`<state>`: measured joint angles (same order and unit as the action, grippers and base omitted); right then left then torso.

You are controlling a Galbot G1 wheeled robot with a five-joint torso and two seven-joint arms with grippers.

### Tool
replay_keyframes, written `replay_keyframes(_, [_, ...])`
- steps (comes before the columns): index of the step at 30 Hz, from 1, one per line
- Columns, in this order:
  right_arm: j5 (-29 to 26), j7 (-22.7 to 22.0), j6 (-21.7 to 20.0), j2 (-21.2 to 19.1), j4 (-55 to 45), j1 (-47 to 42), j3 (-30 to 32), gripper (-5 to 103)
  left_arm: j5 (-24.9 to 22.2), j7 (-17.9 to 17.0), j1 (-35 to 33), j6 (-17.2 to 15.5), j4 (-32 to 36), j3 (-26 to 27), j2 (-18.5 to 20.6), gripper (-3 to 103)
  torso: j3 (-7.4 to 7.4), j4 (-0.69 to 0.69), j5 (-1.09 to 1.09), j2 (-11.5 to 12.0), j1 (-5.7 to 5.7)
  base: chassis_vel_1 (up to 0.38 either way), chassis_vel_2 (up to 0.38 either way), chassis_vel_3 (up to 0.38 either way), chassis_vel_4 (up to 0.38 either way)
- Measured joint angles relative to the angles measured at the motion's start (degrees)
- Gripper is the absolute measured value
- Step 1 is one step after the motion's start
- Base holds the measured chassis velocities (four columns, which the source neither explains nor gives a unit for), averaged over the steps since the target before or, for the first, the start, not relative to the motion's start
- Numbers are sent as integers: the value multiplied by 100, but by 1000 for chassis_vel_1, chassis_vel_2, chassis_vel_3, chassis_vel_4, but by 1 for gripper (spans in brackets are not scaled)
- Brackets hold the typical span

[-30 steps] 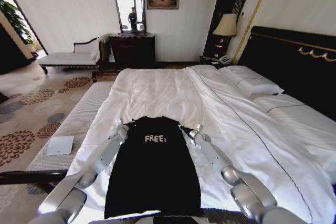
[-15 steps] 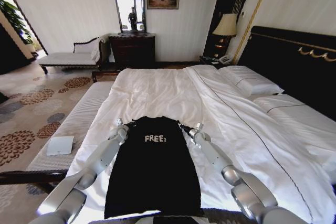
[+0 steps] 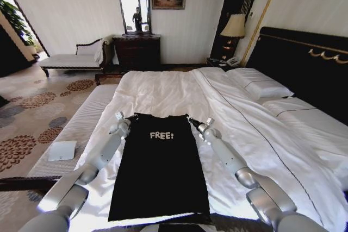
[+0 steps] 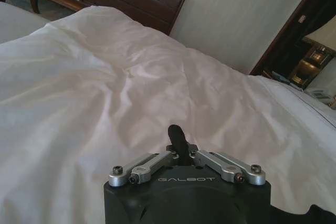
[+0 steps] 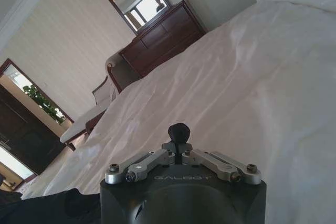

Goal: Fold the clothes on the bed.

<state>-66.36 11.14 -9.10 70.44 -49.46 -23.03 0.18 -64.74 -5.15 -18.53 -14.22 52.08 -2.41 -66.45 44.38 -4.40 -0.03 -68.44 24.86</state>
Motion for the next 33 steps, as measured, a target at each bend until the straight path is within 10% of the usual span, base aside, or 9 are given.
replay_keyframes(16, [514, 255, 294, 642, 1857, 1285, -21, 1, 546, 382, 1561, 186, -2329, -310, -1163, 2, 0, -1, -1, 0, 1, 0, 0, 0, 0])
replay_keyframes(33, [674, 413, 491, 749, 2043, 1201, 37, 1, 695, 471, 1155, 236, -2115, -102, -1172, 2, 0, 1, -2, 0, 1, 0, 0, 0, 0])
